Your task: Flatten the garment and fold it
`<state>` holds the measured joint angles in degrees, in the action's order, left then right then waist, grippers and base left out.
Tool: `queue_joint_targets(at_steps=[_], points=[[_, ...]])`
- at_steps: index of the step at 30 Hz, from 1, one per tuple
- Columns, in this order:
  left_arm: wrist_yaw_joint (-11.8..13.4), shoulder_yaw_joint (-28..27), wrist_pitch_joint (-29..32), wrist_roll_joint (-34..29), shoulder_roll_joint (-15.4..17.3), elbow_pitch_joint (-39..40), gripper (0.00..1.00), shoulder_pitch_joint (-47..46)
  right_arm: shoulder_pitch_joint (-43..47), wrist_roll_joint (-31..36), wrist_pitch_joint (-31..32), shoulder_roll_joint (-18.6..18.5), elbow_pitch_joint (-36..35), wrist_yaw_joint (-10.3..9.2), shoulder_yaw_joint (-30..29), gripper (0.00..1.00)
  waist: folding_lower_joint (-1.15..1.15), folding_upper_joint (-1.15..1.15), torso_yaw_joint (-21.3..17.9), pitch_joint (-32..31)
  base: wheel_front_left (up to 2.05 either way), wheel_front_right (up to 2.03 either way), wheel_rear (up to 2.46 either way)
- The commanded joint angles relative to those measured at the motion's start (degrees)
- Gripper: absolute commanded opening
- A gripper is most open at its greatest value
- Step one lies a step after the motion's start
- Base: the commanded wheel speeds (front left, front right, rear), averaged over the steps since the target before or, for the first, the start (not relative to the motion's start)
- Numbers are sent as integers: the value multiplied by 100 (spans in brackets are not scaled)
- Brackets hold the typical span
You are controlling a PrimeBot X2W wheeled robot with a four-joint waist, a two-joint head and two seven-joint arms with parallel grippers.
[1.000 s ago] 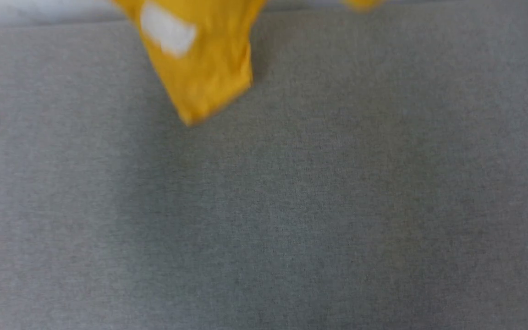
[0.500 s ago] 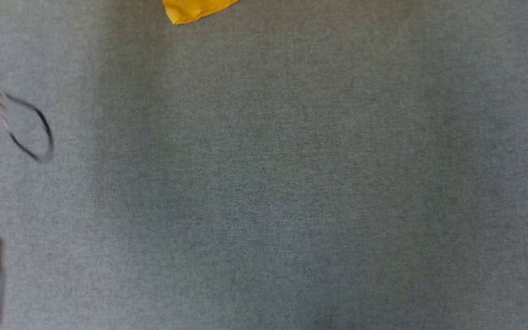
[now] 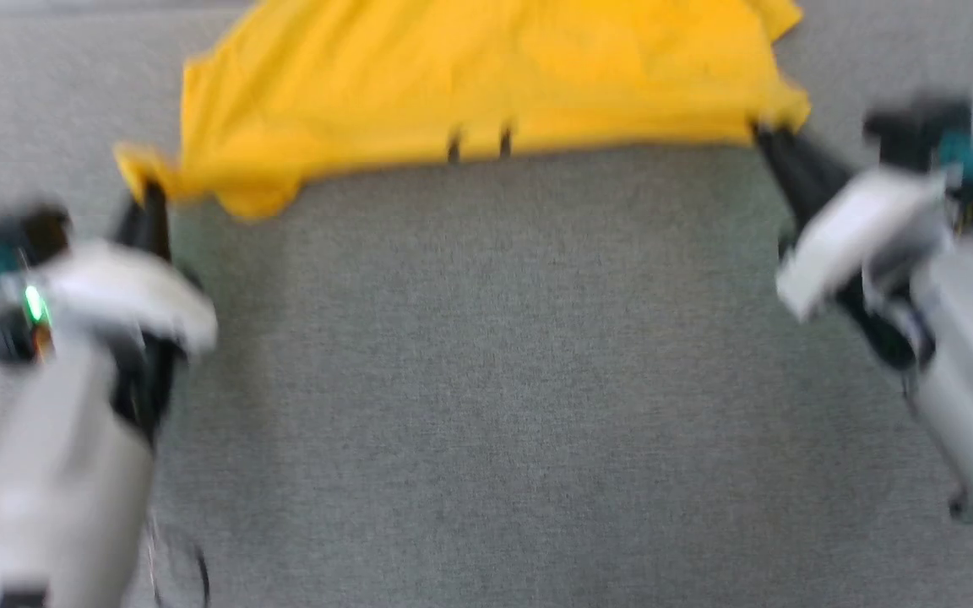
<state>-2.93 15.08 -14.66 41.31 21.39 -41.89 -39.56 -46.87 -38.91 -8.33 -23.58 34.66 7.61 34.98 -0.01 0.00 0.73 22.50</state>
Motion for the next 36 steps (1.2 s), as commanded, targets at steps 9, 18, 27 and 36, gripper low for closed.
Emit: queue_joint_targets(at_steps=[9, 18, 27, 36], points=[[1242, -154, 246, -63, 198, 2616, 0, 2954, 2214, -415, 672, -575, -1602, -12, -393, 0, 1, 0, 39, -1142, 0, 0, 0], [2585, -203, 1138, -2, 375, 5289, 0, 5278, 4418, 329, 1671, -263, -3079, -12, -1942, 0, 1, 0, 16, -1353, 0, 0, 0], [3121, -273, 1651, 35, 586, 6414, 0, 6028, 5900, 1072, 2903, 684, -4542, -12, -3141, 0, 1, 0, 75, -1326, 0, 0, 0], [2487, -195, 1775, -100, 901, 5970, 0, 4358, 4859, 1546, 3287, 855, -4510, -12, -3177, 0, 1, 0, 54, -884, 0, 0, 0]])
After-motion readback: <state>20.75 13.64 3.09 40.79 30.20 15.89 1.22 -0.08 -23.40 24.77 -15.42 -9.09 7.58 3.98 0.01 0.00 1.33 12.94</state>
